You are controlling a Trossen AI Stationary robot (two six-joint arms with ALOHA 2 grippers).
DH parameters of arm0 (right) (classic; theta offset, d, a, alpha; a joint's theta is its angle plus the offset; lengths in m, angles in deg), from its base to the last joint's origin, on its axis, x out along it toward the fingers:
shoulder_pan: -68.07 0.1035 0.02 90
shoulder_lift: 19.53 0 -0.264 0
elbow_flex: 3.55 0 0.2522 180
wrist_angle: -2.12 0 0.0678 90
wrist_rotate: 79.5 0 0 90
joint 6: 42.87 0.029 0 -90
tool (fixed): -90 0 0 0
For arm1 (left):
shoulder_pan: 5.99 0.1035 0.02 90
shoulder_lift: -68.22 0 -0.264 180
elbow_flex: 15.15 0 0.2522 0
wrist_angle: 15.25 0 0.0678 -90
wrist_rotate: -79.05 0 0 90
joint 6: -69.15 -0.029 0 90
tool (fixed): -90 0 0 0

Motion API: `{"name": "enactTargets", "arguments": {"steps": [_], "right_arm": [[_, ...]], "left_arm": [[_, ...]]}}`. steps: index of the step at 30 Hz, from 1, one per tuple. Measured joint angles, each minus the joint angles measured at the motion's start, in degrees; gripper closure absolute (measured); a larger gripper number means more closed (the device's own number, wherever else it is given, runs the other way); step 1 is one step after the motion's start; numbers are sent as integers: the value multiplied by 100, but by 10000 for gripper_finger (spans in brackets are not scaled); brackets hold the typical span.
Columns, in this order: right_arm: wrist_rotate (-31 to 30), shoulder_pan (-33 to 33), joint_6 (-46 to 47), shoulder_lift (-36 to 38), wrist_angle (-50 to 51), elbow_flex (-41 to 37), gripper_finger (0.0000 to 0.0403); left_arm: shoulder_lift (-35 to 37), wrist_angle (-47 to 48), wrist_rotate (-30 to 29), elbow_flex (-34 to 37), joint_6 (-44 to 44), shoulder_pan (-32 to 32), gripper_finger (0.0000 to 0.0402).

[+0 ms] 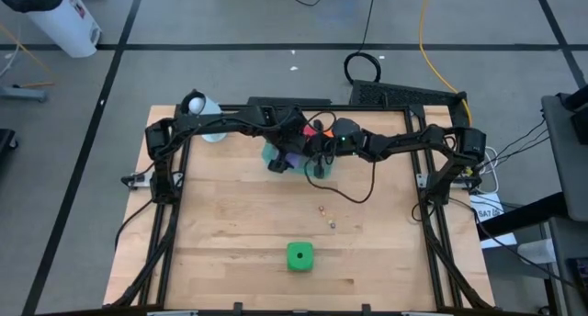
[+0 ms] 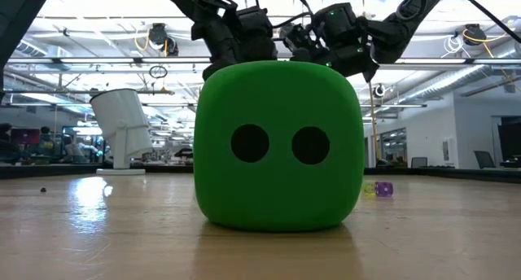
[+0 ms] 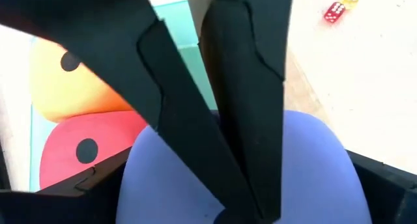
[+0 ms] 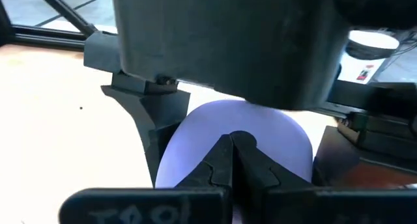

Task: Pick & Place Dice
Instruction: Put the large purple die into the green bin

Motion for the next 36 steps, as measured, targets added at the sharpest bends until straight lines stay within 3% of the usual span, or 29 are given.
{"name": "enactTargets", "arguments": {"steps": [11, 18, 29, 33, 36], "right_arm": [[127, -39, -123, -14, 86, -15, 403], [104, -114, -22, -17, 210, -20, 403], [81, -98, 104, -36, 271, -44, 403], [-48, 36, 147, 192, 290, -56, 403], [-477, 264, 15, 453, 226, -57, 403]], "left_arm": [[92, 161, 237, 0, -191, 34, 3], [92, 174, -216, 0, -320, 85, 3], [125, 178, 48, 0, -219, 201, 2], [122, 187, 72, -13, -181, 277, 4], [123, 152, 102, 38, -162, 359, 2]]}}
